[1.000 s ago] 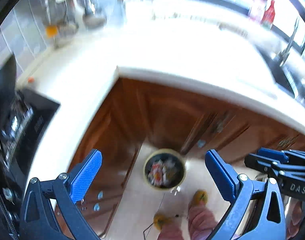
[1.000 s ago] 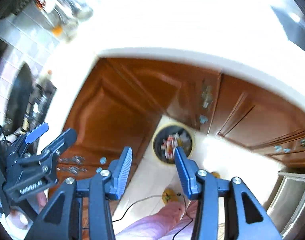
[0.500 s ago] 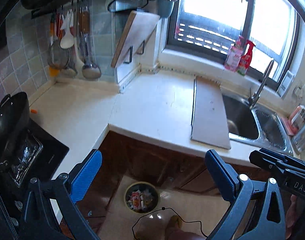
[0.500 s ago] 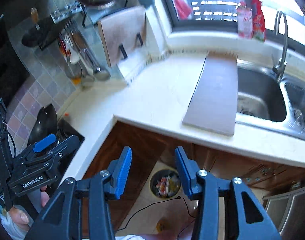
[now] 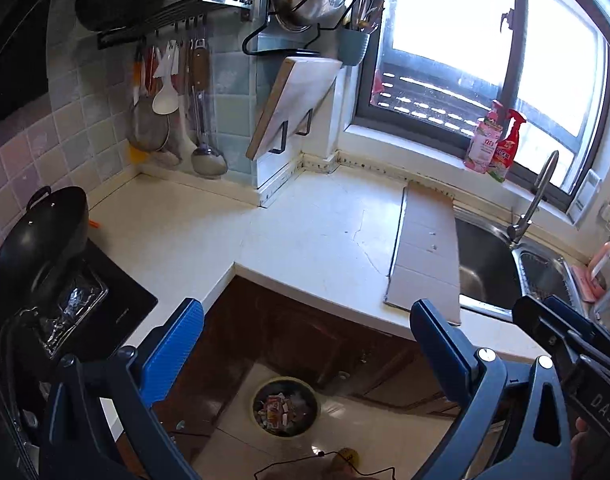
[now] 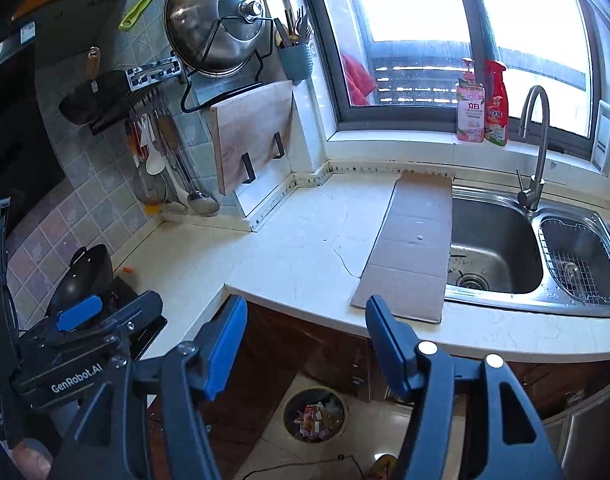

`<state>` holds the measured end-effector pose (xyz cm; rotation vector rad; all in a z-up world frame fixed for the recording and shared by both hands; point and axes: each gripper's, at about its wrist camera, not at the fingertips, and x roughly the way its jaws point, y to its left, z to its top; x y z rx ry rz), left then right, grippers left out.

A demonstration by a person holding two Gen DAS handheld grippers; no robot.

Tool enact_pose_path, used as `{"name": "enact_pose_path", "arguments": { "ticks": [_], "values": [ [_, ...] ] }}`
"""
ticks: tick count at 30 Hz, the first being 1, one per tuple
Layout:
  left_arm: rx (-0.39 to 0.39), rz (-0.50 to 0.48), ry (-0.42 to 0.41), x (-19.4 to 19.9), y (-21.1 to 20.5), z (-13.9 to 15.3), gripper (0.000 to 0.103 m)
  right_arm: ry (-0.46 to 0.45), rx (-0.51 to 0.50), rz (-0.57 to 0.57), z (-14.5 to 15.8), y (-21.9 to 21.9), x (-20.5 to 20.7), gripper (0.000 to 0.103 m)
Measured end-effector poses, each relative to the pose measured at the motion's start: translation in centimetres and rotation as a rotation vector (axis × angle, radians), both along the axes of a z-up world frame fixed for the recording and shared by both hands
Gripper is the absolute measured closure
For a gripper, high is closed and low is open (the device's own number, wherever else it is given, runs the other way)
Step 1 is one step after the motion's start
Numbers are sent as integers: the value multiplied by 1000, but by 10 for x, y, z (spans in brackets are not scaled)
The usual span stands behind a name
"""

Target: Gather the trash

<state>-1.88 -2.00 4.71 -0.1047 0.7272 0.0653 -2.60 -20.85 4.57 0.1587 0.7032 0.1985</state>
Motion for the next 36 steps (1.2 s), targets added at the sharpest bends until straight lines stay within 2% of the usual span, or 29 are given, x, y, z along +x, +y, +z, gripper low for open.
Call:
{"name": "enact_pose_path", "arguments": {
  "ticks": [7,12,24,36],
  "values": [
    [51,35,21,9,0,-11,1,6,-9,21,-8,9,11,41],
    [72,46,6,16,1,-10,1,-6,-9,31,-9,13,20,41],
    [60,40,-27,35,-1,-7,1,-31,-47,40,-6,24,37,41],
    [48,6,-5,54,-5,-12,1,-13,-42,13,-10,20,46,41]
  ]
}}
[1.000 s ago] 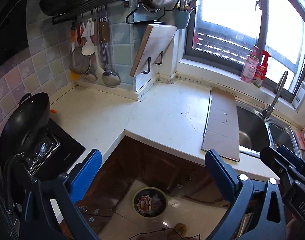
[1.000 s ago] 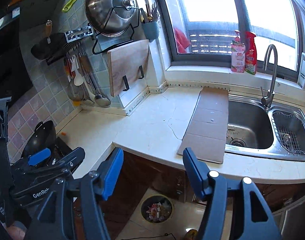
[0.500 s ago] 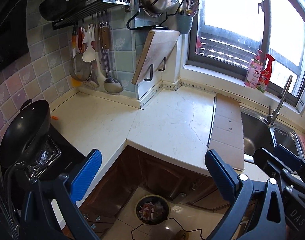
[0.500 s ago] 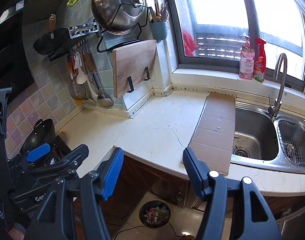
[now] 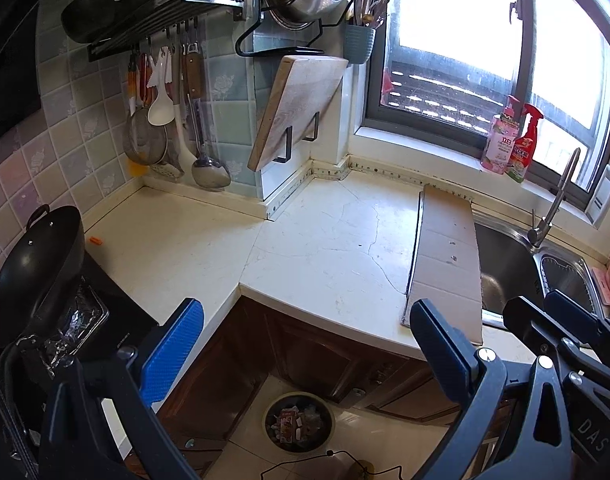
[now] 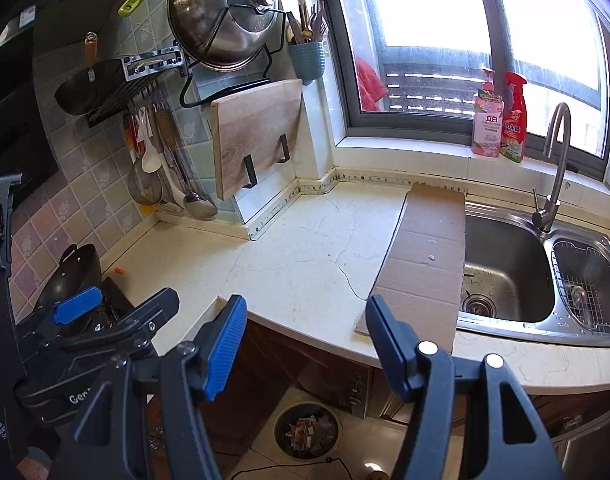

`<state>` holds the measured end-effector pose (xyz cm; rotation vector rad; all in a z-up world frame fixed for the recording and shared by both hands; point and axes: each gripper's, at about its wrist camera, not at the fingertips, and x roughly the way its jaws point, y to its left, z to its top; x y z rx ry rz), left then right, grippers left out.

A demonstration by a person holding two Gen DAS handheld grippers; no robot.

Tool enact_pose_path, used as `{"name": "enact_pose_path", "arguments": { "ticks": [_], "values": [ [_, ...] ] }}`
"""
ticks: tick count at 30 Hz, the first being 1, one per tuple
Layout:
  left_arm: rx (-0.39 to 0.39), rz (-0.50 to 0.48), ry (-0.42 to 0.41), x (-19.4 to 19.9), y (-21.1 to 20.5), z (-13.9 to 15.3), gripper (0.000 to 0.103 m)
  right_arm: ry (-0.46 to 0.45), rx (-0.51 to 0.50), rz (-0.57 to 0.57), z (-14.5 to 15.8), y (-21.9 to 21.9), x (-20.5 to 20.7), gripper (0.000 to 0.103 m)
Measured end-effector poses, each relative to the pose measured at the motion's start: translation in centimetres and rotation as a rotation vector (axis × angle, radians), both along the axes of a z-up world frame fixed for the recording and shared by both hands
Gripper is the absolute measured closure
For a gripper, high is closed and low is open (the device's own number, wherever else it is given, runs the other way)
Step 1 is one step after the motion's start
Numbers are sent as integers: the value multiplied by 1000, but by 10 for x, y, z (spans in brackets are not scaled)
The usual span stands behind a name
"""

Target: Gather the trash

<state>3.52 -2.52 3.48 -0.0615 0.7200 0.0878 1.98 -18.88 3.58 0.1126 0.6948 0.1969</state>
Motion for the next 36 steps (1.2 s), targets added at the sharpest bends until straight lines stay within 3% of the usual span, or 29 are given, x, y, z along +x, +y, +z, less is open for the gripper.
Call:
{"name": "enact_pose_path", "arguments": {
  "ticks": [36],
  "values": [
    [14,-15,21,22,-13,-4,1,10,18,-3,-5,-16,21,41]
  ]
}}
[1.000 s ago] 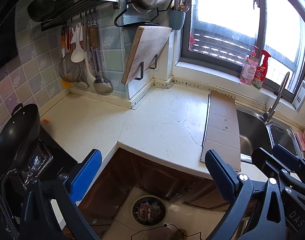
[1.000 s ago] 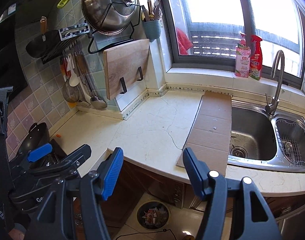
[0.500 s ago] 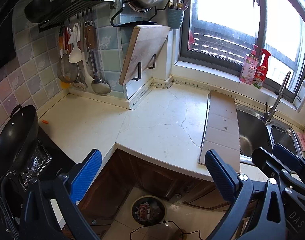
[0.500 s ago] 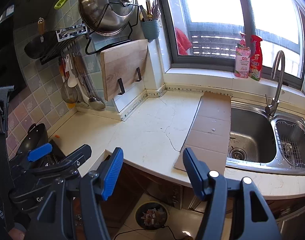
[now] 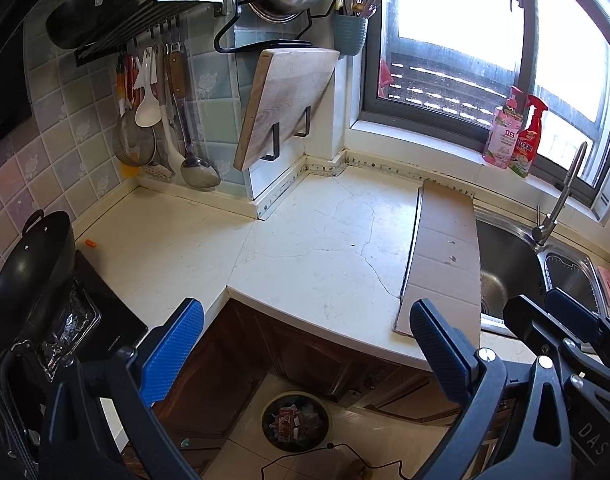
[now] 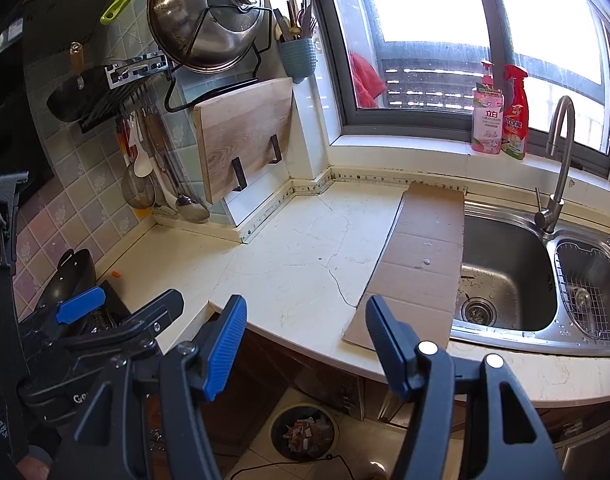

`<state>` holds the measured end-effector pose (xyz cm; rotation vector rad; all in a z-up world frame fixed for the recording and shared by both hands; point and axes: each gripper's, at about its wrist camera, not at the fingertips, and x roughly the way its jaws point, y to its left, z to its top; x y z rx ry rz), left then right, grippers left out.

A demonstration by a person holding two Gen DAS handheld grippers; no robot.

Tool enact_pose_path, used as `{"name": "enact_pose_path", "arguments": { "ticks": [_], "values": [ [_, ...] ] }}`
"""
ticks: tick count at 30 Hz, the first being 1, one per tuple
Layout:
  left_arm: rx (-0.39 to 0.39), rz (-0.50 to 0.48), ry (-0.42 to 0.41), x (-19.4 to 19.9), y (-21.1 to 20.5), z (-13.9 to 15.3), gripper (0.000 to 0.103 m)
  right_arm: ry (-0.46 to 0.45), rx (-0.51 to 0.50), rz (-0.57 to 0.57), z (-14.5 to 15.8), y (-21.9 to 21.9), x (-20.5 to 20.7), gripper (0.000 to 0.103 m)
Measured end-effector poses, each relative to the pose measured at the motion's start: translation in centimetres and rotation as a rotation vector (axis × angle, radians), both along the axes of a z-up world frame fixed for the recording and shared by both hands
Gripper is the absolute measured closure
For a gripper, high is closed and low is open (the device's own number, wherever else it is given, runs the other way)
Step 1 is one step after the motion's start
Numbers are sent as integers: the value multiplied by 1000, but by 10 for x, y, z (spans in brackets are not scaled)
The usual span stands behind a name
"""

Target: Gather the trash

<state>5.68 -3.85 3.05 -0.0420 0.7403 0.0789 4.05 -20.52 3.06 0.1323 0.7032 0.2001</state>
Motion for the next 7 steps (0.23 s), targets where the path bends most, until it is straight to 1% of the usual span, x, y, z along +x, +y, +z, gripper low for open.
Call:
{"name": "enact_pose_path", "arguments": {
  "ticks": [7],
  "values": [
    [3,39,15,7,-6,-2,1,12,15,38,-4,-7,13,41]
  ]
}}
